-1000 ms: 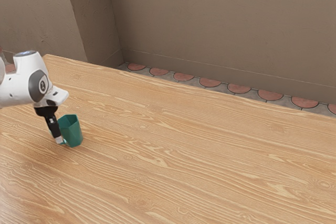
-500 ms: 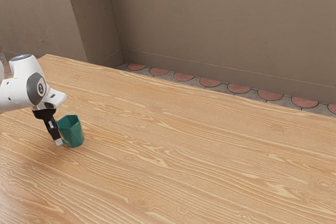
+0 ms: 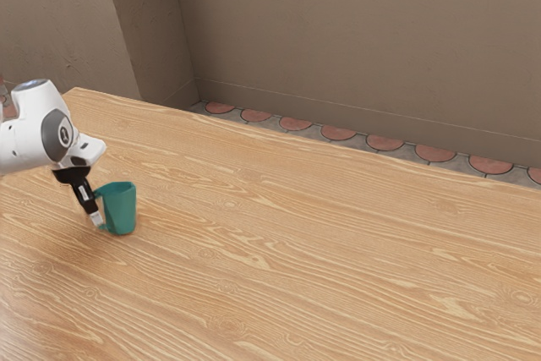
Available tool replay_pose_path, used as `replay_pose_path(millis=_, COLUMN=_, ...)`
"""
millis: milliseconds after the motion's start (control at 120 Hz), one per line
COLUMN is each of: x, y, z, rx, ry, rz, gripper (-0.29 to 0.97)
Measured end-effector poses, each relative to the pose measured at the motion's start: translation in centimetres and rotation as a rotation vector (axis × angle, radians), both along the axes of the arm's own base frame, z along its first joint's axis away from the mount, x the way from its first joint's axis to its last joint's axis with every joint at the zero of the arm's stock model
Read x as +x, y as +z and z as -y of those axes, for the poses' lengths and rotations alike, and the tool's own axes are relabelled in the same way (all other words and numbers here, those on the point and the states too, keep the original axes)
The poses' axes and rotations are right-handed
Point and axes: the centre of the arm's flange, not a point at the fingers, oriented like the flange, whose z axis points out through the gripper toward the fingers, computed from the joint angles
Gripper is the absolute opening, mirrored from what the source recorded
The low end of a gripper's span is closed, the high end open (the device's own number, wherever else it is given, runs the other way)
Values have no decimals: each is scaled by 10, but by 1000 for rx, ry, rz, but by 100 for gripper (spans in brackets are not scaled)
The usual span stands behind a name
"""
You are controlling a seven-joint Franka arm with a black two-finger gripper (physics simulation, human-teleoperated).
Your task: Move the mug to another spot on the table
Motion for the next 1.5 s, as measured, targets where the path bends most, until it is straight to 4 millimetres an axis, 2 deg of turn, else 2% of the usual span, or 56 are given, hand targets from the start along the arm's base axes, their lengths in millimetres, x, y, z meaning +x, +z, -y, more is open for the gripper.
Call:
replay_pose_path(millis=133, x=17, y=27, z=4, rx=7, ry=-23, rz=49, gripper=4)
replay_pose_path(millis=208, x=25, y=37, z=15, rx=2, ry=-46, rz=68, gripper=3)
replay_pose_path(millis=267, x=32, y=53, z=38, rx=-12, ry=-87, rz=102, gripper=1)
replay_pose_path(millis=325, x=39, y=72, z=75, rx=-33, ry=-154, rz=140, gripper=-1)
replay_pose_path(millis=367, x=40, y=77, z=98, rx=-46, ry=-191, rz=150, gripper=-1)
replay_pose_path(millis=592, x=36, y=61, z=172, rx=-91, ry=-303, rz=116, gripper=-7)
replay_pose_path(millis=667, x=34, y=52, z=188, rx=-103, ry=-318, rz=104, gripper=-9)
replay_pose_path(millis=733, x=28, y=40, z=189, rx=-111, ry=-308, rz=86, gripper=-10)
replay_pose_path(millis=842, x=16, y=22, z=181, rx=-121, ry=-268, rz=64, gripper=-11)
replay_pose_path(millis=1208, x=11, y=-4, z=179, rx=-123, ry=-220, rz=45, gripper=-10)
replay_pose_path(millis=1333, x=10, y=-7, z=178, rx=-121, ry=-211, rz=47, gripper=-11)
replay_pose_path(millis=1500, x=7, y=-9, z=179, rx=-140, ry=-203, rz=40, gripper=23)
